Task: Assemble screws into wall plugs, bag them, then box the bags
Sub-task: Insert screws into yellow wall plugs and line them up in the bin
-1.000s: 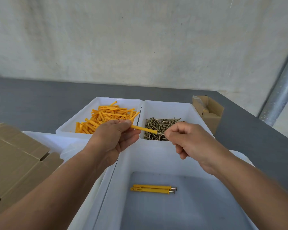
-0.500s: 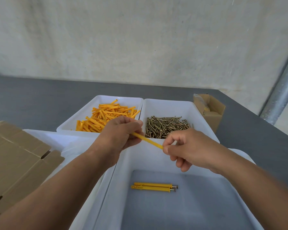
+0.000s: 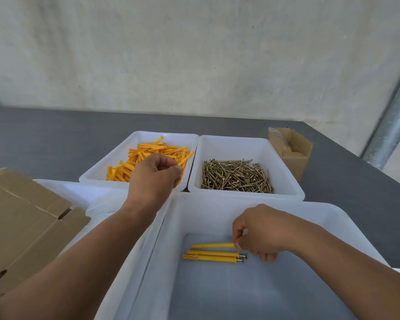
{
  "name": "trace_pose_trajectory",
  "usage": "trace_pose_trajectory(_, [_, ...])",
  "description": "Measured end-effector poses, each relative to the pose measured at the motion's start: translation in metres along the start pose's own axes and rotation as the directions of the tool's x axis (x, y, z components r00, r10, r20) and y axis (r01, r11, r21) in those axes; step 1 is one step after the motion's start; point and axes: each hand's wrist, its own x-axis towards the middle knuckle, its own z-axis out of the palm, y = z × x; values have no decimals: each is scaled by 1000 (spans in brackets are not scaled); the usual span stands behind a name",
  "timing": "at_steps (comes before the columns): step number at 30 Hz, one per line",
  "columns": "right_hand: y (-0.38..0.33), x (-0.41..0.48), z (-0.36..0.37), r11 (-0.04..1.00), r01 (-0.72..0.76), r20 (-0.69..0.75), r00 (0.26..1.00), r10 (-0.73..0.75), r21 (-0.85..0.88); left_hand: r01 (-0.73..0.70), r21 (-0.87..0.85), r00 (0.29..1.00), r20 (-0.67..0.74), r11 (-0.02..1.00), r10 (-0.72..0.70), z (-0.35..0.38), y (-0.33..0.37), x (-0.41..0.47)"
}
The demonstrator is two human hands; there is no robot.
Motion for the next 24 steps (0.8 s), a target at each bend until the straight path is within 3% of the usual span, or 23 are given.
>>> trace_pose_trajectory(6, [-1, 3, 5, 994, 30, 8, 1000, -29, -101, -121, 208, 990, -48, 970, 134, 1, -9, 2])
trace_pose_trajectory(14, [-18, -4, 15, 919, 118, -88, 983, -162, -376, -125, 421, 987, -41, 899, 157, -1, -15, 8])
trace_pose_trajectory(24, [-33, -14, 14, 900, 227, 29, 972, -234, -372, -117, 636, 993, 73, 762, 92, -1, -20, 11])
